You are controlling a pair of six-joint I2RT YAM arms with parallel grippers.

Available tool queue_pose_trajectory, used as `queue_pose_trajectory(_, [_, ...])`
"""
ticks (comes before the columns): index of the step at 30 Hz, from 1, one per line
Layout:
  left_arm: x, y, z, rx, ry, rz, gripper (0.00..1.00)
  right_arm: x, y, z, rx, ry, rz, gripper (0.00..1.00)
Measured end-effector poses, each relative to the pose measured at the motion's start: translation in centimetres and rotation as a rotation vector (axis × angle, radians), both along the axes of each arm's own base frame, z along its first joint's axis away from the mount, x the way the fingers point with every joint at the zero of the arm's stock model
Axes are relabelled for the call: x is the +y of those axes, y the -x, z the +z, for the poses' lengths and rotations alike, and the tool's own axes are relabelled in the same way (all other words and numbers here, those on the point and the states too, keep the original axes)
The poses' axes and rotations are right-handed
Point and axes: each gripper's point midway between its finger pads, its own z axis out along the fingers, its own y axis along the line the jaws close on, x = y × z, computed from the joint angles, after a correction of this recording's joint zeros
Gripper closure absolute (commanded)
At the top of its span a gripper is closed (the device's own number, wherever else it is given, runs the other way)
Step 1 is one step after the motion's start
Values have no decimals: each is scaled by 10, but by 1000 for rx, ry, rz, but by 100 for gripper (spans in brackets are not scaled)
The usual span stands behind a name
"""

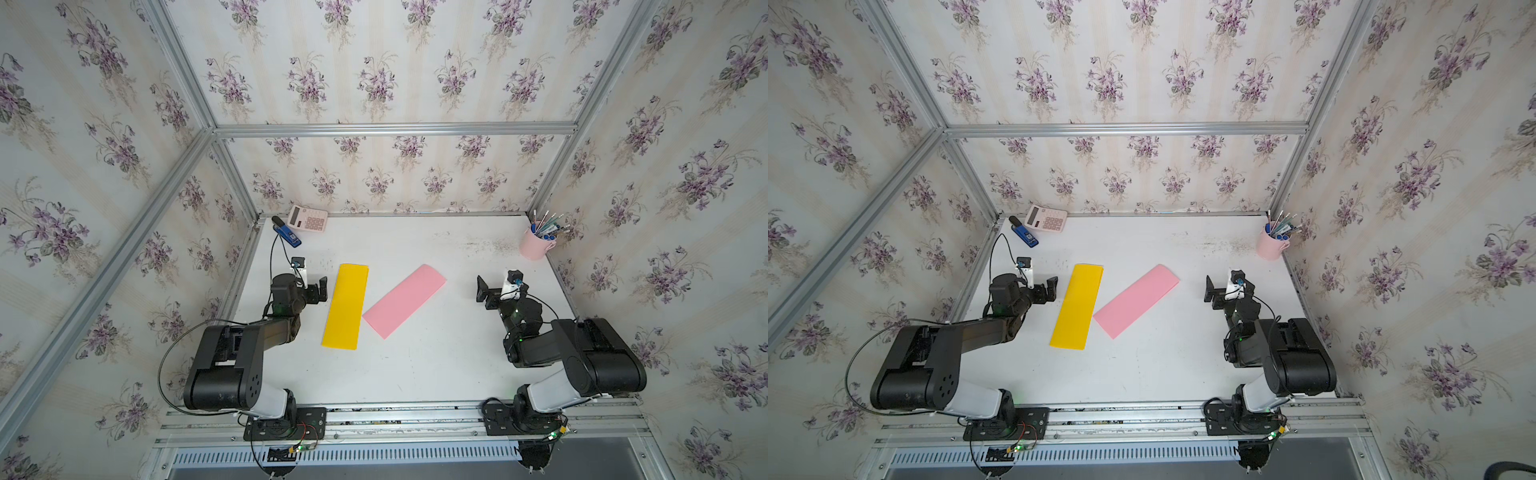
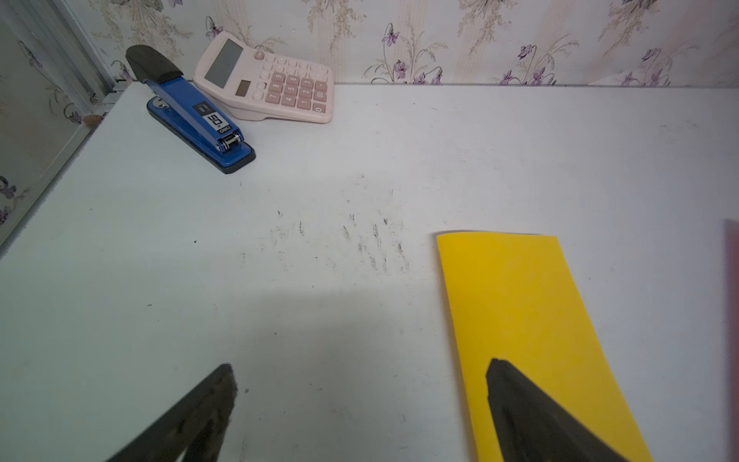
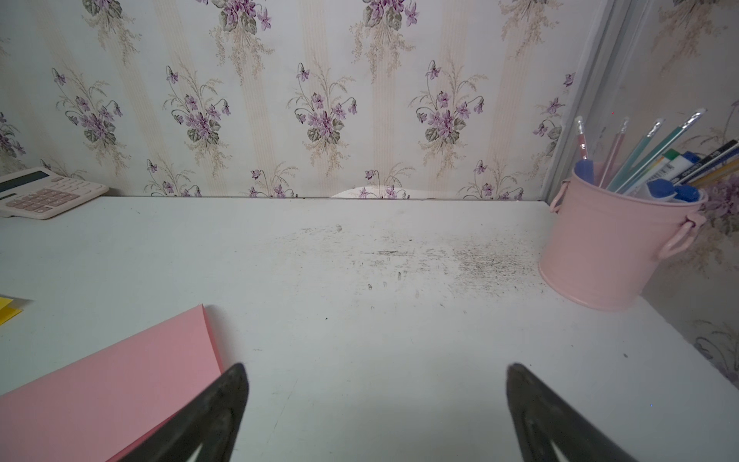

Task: Fold the rectangular paper in half along the long edge
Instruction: Reset both arms

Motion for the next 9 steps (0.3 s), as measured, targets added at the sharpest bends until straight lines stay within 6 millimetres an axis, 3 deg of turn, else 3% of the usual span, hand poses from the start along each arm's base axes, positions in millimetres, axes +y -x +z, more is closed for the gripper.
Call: queue_pose_trajectory(9, [-3, 1, -4, 9, 3, -17, 0, 0, -3, 6, -22, -1, 0, 0])
